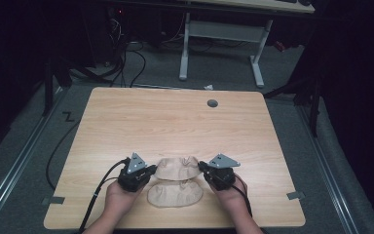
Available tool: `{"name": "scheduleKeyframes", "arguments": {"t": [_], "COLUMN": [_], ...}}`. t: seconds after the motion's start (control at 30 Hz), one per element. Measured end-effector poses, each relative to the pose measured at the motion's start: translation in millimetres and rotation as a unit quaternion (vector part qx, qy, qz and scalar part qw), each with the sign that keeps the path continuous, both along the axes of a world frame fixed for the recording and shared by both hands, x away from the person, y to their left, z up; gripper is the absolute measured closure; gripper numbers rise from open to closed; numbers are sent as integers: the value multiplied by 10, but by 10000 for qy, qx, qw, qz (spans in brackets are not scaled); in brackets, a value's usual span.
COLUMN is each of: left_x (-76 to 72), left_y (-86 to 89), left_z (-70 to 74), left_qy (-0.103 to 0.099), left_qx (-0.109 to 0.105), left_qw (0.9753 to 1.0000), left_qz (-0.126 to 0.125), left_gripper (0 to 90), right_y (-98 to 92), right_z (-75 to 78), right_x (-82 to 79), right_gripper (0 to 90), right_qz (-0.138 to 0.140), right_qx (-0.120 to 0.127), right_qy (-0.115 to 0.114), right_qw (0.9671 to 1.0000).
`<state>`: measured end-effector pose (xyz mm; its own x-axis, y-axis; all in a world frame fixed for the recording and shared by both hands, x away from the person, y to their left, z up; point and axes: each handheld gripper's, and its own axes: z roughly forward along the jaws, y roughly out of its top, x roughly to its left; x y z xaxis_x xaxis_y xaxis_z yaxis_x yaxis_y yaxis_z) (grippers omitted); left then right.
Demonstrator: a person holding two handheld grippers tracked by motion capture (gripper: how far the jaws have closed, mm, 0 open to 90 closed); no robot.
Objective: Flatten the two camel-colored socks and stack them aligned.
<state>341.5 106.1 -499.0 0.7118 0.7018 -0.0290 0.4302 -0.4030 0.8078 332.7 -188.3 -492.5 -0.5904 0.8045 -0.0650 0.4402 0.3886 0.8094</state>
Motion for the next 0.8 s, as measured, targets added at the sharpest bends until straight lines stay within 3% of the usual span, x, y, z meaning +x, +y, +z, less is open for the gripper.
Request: {"name": "scheduleKeyframes", "arguments": {"t": [0.1, 0.17, 0.8], "left_x": [-80, -113, -347], "left_y": [4, 11, 76], "left_z": [61, 88, 79], "left_qy": [-182, -196, 21], "left_qx": [-18, -48, 33], "left_qw": [9998, 9998, 9999], "left_qz": [24, 7, -140], "left_gripper": [876, 876, 876], "right_y": [-13, -22, -10], "right_z": [42, 64, 72], "right_x": [-64, -104, -359], "right_gripper": [851, 851, 850], "right_qz": [45, 65, 305], "right_qx": [-34, -38, -65], "right_qy": [-78, -148, -115], "right_qw": [10000, 9999, 9994]}}
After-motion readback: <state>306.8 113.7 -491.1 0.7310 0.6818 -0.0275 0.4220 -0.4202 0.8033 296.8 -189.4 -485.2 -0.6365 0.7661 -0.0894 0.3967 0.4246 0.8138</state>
